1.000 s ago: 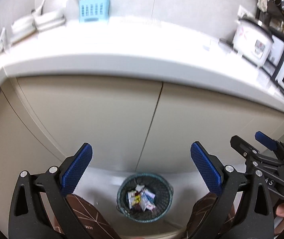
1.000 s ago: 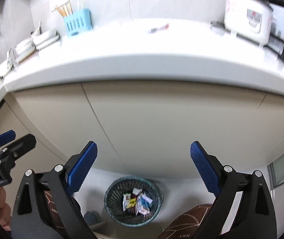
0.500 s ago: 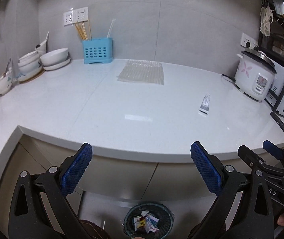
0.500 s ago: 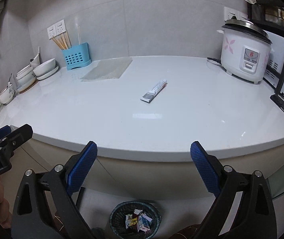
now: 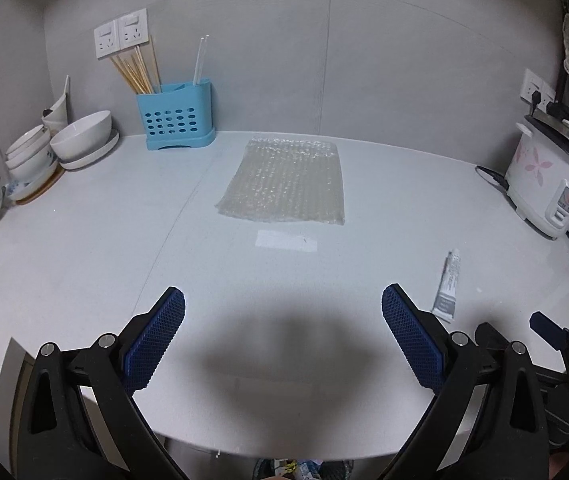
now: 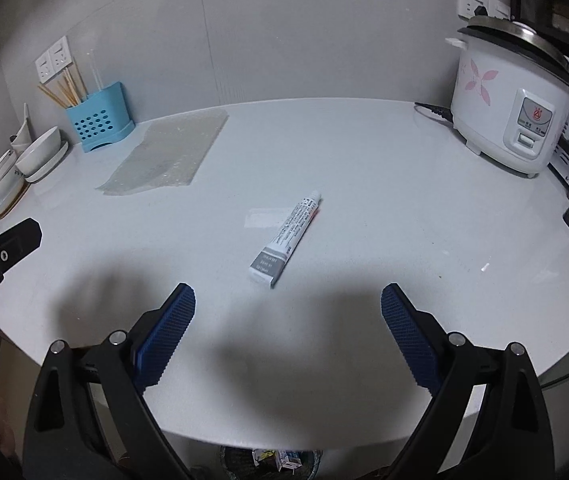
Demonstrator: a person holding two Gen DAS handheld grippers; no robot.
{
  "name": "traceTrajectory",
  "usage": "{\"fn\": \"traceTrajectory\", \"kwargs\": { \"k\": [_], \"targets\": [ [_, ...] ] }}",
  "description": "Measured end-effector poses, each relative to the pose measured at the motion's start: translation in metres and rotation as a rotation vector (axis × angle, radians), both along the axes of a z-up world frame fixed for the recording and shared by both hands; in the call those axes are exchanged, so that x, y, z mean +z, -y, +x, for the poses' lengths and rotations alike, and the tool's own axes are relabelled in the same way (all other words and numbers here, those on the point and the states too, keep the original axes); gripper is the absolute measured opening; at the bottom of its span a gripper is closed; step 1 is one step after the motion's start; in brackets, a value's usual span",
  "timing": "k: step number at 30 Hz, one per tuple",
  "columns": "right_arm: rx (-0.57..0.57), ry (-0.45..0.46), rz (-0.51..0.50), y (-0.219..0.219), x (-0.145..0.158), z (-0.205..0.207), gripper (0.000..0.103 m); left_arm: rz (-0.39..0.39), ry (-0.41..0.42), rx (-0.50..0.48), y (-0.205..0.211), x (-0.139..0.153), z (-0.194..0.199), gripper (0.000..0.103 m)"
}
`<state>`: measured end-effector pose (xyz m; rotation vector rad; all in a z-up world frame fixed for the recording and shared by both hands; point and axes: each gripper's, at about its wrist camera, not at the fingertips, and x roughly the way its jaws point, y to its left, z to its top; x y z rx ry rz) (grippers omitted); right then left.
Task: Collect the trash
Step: 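Grasp the white ointment tube with the right tool while the left tool grasps the bubble wrap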
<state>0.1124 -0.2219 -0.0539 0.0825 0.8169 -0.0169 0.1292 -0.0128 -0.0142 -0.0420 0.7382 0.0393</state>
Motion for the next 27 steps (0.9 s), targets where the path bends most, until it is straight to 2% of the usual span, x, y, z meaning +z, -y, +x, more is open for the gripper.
{"fn": "traceTrajectory", "kwargs": {
  "k": [5, 7, 12, 16, 22, 27],
  "targets": [
    [-0.028, -0.058, 0.009, 0.008, -0.013, 0.046, 0.090, 0.001, -0.048, -0.006, 0.011, -0.011, 0.071, 0.097],
    [-0.033, -0.077, 0.006, 0.011, -0.016, 0.061, 0.086, 0.009, -0.064, -0.004, 0.017, -0.015, 0.101, 0.097],
    [-0.032, -0.130, -0.010, 0.012, -0.029, 0.089, 0.082, 0.014, -0.112, -0.018, 0.037, -0.026, 0.164, 0.097],
    [-0.032, -0.160, -0.013, 0.014, -0.040, 0.105, 0.079, 0.057, -0.126, -0.022, 0.053, -0.035, 0.208, 0.097],
    [-0.039, -0.183, -0.019, 0.016, -0.049, 0.118, 0.071, 0.068, -0.156, -0.020, 0.068, -0.048, 0.261, 0.096],
    [-0.031, -0.190, -0.055, 0.011, -0.047, 0.120, 0.053, 0.096, -0.202, 0.002, 0.068, -0.063, 0.291, 0.089]
  ]
}}
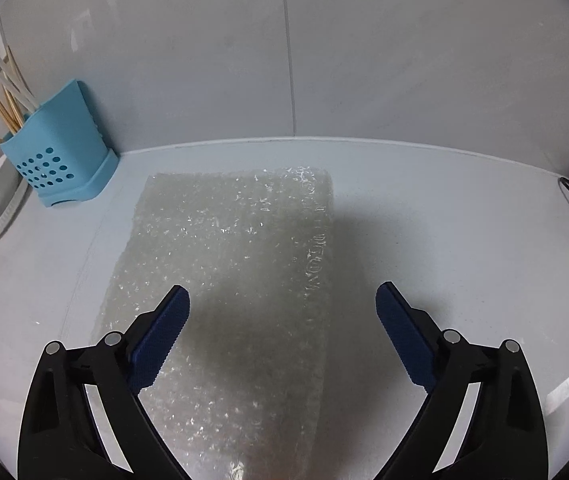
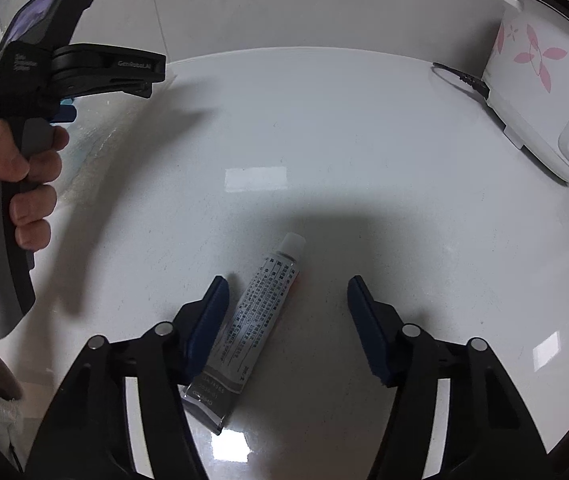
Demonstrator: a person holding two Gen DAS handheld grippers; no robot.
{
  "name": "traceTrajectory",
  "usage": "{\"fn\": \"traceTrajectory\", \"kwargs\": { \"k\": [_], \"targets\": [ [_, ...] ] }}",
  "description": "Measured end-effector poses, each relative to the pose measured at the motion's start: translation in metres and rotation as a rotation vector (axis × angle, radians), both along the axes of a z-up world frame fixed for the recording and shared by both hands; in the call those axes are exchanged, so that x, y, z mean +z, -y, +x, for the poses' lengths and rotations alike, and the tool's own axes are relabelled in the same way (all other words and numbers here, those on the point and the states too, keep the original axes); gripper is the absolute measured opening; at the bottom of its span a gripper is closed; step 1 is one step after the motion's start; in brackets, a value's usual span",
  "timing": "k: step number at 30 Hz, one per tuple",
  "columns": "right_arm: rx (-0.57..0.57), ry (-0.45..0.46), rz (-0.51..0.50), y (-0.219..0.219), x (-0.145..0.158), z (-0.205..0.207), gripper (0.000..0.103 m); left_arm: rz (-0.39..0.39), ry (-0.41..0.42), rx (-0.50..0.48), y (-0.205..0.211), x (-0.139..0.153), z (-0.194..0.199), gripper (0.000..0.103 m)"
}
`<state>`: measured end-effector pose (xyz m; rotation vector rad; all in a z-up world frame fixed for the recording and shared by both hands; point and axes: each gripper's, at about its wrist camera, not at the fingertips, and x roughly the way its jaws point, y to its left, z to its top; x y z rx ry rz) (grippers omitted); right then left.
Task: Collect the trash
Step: 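Grasp the white ointment tube with the right tool while the left tool grasps the bubble wrap, then lift the ointment tube and bubble wrap off the counter with both tools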
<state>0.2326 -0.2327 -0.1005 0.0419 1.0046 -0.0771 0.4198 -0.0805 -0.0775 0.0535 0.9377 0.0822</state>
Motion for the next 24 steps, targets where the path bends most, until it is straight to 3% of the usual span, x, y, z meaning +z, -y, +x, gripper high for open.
{"fn": "traceTrajectory", "kwargs": {
  "k": [4, 8, 10, 15, 24],
  "targets": [
    [0.025, -0.010, -0.007, -0.005, 0.003, -0.003, 0.043, -0.001, -0.046, 0.004, -0.005, -0.014, 0.011, 0.080],
    [0.050, -0.021, -0.006, -0.011, 0.004, -0.004, 0.023, -0.004, -0.068, 0.024, -0.009, -0.021, 0.013, 0.063],
    [0.060, -0.024, -0.009, -0.015, 0.005, -0.004, 0.020, 0.003, -0.070, 0.020, -0.008, -0.020, 0.011, 0.053],
    [0.059, -0.013, -0.005, -0.014, 0.003, -0.003, 0.019, 0.010, -0.075, 0.030, -0.009, -0.017, 0.007, 0.014],
    [0.058, 0.002, 0.007, -0.013, 0.008, -0.008, 0.019, -0.019, -0.065, -0.001, -0.011, -0.002, -0.013, 0.008]
  ]
}}
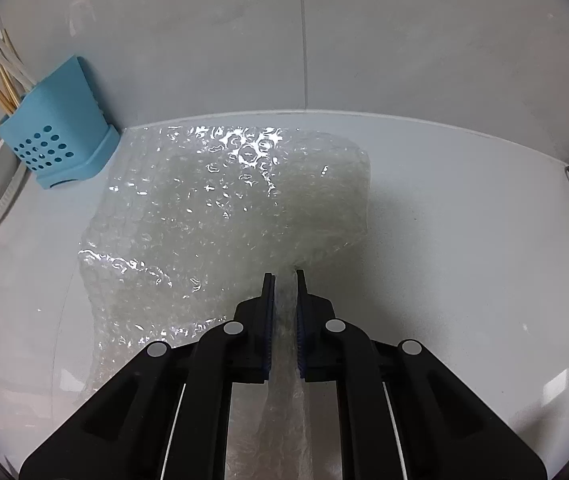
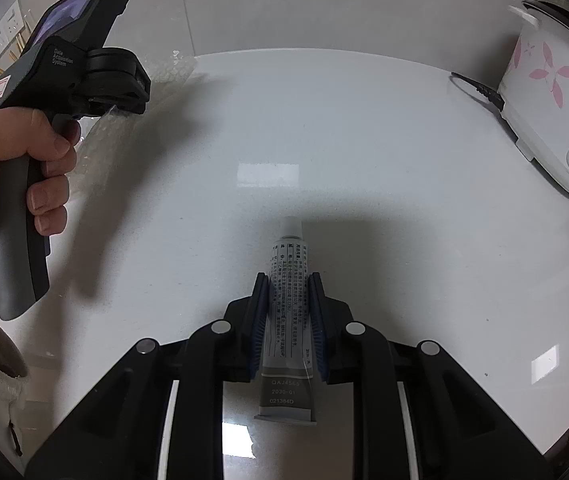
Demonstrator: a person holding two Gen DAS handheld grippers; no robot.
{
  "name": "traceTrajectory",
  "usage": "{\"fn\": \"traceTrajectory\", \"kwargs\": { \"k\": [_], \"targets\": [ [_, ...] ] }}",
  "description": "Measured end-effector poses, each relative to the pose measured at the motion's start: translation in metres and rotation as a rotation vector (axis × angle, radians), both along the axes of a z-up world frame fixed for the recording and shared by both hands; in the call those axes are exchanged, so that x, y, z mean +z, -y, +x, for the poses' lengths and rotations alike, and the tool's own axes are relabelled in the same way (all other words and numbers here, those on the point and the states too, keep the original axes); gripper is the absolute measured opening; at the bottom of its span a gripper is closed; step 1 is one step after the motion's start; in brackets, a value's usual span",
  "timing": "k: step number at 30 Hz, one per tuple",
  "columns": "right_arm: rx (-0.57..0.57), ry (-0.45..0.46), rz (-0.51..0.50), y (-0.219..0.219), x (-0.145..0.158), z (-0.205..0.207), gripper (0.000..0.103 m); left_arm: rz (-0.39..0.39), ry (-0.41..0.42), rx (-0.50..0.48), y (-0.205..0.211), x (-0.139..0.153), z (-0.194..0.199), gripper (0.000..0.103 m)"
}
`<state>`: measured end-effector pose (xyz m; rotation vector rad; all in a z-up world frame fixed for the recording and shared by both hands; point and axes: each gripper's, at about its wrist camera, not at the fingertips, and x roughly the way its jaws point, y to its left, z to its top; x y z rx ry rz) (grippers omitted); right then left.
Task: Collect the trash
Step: 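Lift the ointment tube and bubble wrap off the counter with both tools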
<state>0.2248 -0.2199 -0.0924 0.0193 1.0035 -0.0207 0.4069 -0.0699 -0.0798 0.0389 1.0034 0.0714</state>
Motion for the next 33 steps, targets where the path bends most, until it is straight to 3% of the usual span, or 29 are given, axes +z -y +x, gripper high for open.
{"fn": "traceTrajectory", "kwargs": {
  "k": [21, 33],
  "targets": [
    [0.015, 0.124, 0.024, -0.001, 0.047, -0.055, 0.019, -0.023, 0.122, -0.062, -0.012, 0.072, -0.094, 0.008],
    [0.013, 0.194, 0.035, 0.009, 0.072, -0.105, 0.019, -0.076, 0.185, -0.088, -0.011, 0.108, -0.193, 0.008]
  ]
}}
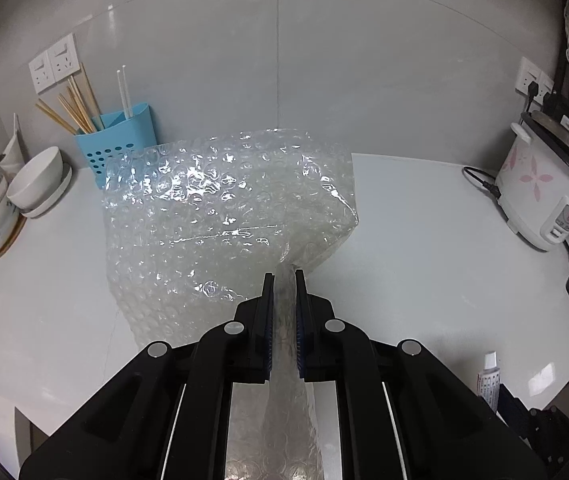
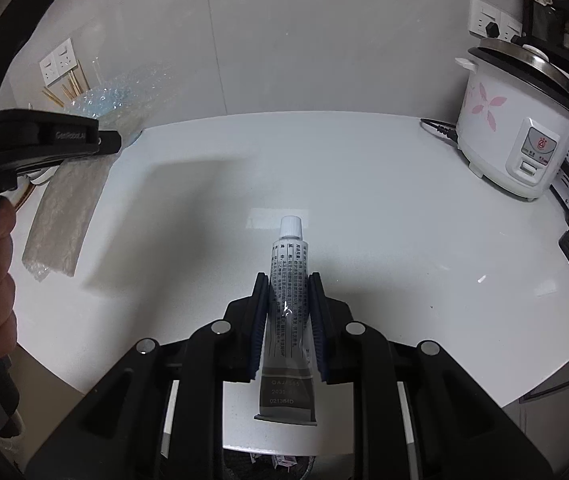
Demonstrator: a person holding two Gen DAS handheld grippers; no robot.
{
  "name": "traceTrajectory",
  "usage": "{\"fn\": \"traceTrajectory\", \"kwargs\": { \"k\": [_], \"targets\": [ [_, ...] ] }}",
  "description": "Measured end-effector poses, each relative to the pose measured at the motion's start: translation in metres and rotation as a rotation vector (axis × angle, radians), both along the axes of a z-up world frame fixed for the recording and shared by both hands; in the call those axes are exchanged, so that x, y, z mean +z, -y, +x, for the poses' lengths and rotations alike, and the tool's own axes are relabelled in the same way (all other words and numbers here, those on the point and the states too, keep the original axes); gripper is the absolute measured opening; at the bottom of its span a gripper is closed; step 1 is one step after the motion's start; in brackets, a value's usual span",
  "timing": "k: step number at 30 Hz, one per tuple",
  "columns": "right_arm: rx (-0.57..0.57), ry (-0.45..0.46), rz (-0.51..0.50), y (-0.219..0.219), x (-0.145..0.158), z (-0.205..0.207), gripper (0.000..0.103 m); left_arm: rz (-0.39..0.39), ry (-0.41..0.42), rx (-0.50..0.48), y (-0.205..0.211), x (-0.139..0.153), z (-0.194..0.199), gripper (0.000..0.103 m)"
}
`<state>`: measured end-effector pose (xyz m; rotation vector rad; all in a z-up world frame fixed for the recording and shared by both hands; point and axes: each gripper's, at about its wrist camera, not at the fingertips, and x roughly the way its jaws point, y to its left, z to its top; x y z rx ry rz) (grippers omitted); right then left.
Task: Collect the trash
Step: 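Lift the ointment tube and bubble wrap off the counter with both tools, then carry the tube and bubble wrap down over the wastebasket with both tools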
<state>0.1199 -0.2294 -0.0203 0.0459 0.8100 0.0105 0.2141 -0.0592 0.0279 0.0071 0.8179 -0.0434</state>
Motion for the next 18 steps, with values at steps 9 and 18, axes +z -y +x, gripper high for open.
{"fn": "traceTrajectory", "kwargs": {
  "k": [9, 18],
  "targets": [
    [0.020, 0.042, 0.008, -0.007, 0.007, -0.051, 0.019, -0.039, 0.037, -0.014, -0.012, 0.003, -0.081, 0.008],
    [0.048, 0.117, 0.006, -0.015, 0.001, -0.117, 0.019, -0.069, 0.093, -0.012, -0.027, -0.012, -0.174, 0.008]
  ]
}}
